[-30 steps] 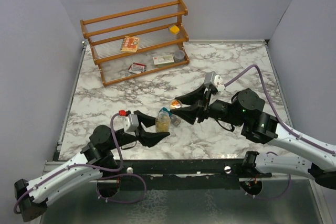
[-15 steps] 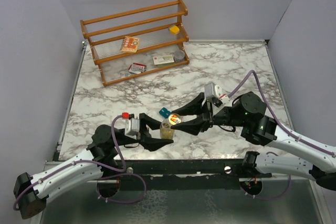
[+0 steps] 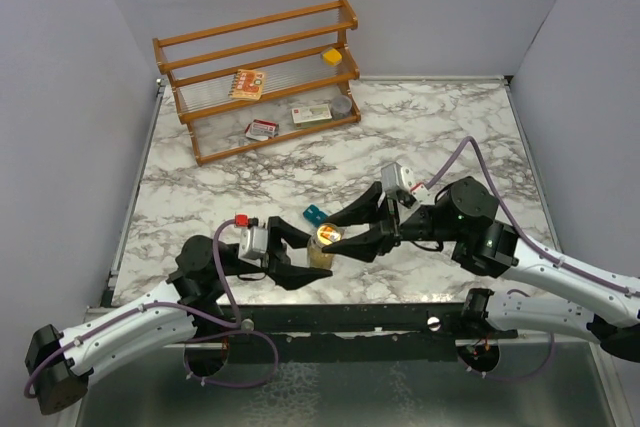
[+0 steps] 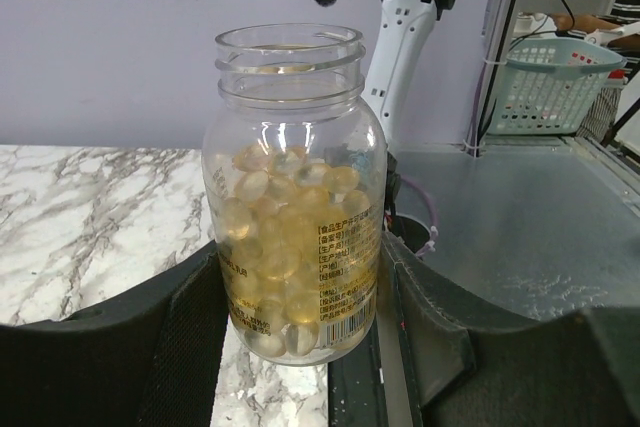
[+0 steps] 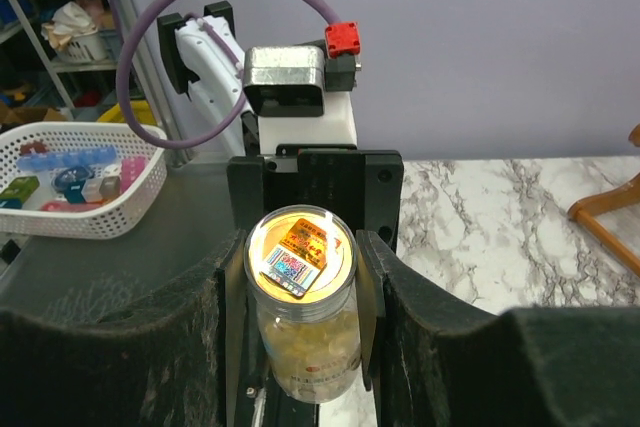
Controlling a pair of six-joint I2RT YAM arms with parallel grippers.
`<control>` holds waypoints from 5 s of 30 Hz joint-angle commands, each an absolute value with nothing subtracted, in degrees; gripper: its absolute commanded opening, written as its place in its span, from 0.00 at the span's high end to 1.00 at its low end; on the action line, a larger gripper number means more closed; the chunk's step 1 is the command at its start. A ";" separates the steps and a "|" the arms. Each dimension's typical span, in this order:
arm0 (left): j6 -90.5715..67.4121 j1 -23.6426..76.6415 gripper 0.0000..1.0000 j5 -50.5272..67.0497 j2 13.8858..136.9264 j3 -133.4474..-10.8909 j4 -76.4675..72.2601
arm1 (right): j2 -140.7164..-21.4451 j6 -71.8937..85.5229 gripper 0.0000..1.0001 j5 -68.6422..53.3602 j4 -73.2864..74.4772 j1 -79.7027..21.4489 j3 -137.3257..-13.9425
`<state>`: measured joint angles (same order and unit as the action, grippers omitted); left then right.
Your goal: Sort the pills into containers
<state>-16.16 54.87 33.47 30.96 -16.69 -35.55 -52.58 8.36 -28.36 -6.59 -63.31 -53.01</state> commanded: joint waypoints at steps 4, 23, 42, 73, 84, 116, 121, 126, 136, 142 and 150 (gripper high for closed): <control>-16.08 55.22 1.00 35.34 30.66 -18.85 -38.37 | -52.75 9.99 0.98 -29.76 -9.76 -63.38 -50.51; -15.99 55.25 1.00 34.66 29.85 -18.85 -38.32 | -53.48 10.52 0.98 -31.36 -7.64 -63.38 -50.66; -16.35 55.35 1.00 37.32 31.92 -21.86 -38.14 | -54.64 7.76 0.98 -34.40 1.40 -63.33 -52.38; -12.06 55.29 1.00 24.13 30.34 -26.78 -31.51 | -54.10 5.48 0.98 -23.73 7.21 -63.36 -50.81; -9.10 55.32 1.00 15.35 28.71 -27.08 -28.13 | -56.02 5.34 0.98 -16.37 8.02 -63.39 -50.16; 0.60 55.37 1.00 -4.08 43.91 -31.94 -41.30 | -70.52 10.16 0.98 17.92 3.76 -63.82 -50.91; 0.73 55.37 1.00 -5.01 42.95 -31.00 -41.42 | -69.10 9.95 0.95 18.31 3.69 -64.03 -50.85; -0.09 55.37 1.00 -5.39 41.00 -28.71 -41.33 | -66.03 9.40 0.52 15.69 2.03 -64.07 -49.70; -1.56 55.37 1.00 -5.27 42.03 -26.94 -40.62 | -62.57 8.66 0.41 14.23 2.11 -64.37 -50.86; -1.17 55.44 1.00 -5.35 42.36 -27.02 -39.25 | -58.75 8.36 0.41 13.14 5.15 -64.47 -52.27; -2.54 55.37 1.00 -1.46 39.89 -26.01 -34.69 | -48.12 8.60 0.37 7.89 11.65 -64.50 -55.15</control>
